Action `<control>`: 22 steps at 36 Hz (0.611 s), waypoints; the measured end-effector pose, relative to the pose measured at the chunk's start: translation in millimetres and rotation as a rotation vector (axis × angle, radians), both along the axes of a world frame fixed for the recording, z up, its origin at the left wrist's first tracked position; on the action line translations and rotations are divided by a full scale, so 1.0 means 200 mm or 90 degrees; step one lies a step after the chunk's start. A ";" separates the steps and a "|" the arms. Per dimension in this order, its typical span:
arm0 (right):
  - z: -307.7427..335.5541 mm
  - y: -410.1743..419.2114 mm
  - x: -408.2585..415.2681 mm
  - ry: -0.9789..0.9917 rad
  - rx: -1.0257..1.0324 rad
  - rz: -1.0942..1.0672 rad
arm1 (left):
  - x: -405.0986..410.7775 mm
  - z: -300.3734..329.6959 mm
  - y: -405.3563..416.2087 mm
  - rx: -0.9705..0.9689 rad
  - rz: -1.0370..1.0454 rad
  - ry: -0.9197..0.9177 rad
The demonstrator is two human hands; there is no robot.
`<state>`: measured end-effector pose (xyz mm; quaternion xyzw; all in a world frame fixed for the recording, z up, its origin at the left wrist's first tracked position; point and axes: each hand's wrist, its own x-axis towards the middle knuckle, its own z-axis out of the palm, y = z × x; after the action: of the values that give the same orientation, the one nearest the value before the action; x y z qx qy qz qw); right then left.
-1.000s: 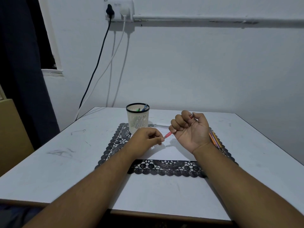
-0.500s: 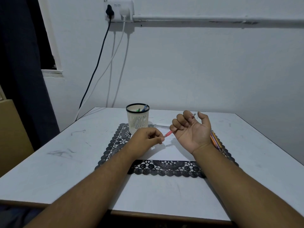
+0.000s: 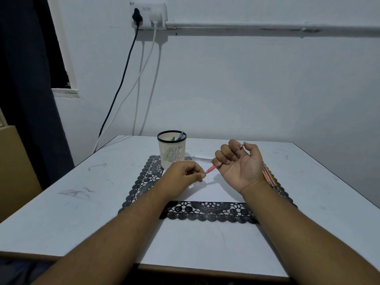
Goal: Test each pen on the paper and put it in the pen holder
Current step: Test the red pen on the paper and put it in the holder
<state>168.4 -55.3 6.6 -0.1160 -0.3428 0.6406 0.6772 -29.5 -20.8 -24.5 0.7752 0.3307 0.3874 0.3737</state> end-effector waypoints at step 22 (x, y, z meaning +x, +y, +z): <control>-0.01 0.00 0.03 0.067 -0.018 0.004 | 0.00 0.01 -0.02 0.004 -0.022 -0.017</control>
<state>173.8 -54.6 3.8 -0.0909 -0.2981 0.6527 0.6906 -29.0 -25.0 -21.7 0.7768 0.3111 0.3919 0.3824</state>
